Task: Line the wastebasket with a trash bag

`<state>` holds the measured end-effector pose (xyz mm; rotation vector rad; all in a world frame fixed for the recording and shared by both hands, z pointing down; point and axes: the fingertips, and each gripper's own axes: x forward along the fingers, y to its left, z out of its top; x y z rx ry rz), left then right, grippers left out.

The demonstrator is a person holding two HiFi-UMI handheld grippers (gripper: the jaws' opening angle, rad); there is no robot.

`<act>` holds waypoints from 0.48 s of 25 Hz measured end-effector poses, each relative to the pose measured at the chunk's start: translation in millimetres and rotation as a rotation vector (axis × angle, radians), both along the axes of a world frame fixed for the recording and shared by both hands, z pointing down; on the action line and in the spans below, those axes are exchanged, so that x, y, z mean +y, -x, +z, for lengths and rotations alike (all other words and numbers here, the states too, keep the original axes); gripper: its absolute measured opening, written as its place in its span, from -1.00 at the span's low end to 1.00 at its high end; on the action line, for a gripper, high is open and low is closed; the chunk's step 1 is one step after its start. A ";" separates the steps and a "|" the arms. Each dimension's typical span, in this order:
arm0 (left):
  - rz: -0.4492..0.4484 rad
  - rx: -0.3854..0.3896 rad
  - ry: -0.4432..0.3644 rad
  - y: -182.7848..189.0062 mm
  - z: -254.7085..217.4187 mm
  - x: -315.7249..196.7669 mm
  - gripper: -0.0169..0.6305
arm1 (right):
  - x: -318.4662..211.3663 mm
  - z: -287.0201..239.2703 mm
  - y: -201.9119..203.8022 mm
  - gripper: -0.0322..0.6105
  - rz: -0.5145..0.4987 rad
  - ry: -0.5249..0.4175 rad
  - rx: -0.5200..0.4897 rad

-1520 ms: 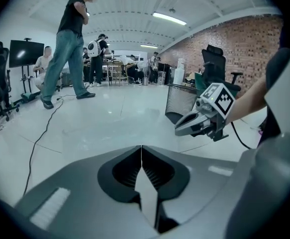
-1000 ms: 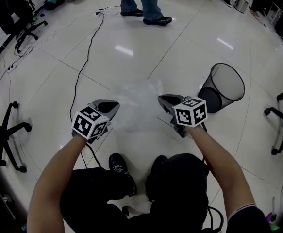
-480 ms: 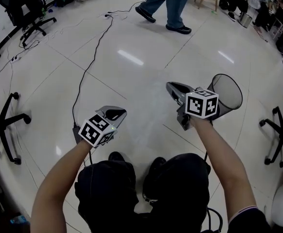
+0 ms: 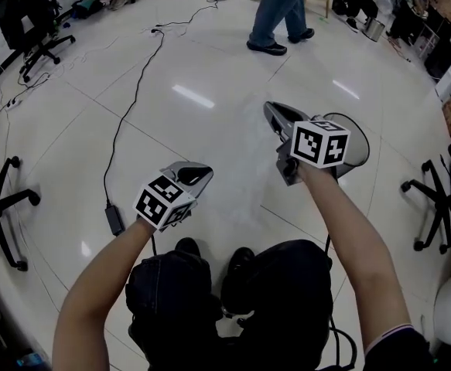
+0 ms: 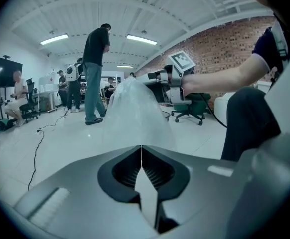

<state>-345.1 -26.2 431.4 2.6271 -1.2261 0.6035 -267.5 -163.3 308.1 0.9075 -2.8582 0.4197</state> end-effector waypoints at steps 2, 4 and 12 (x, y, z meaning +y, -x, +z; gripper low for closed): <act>0.025 -0.004 -0.013 -12.0 -9.1 -5.6 -0.91 | -3.4 -15.2 -11.2 -0.89 0.030 -0.028 -0.008; 0.053 -0.004 -0.026 -25.8 -17.6 -10.8 -0.91 | -6.9 -28.7 -26.5 -0.89 0.061 -0.052 -0.018; 0.125 0.029 -0.091 -73.6 -55.0 -35.0 -0.91 | -14.7 -81.5 -91.0 -0.89 0.195 -0.137 -0.027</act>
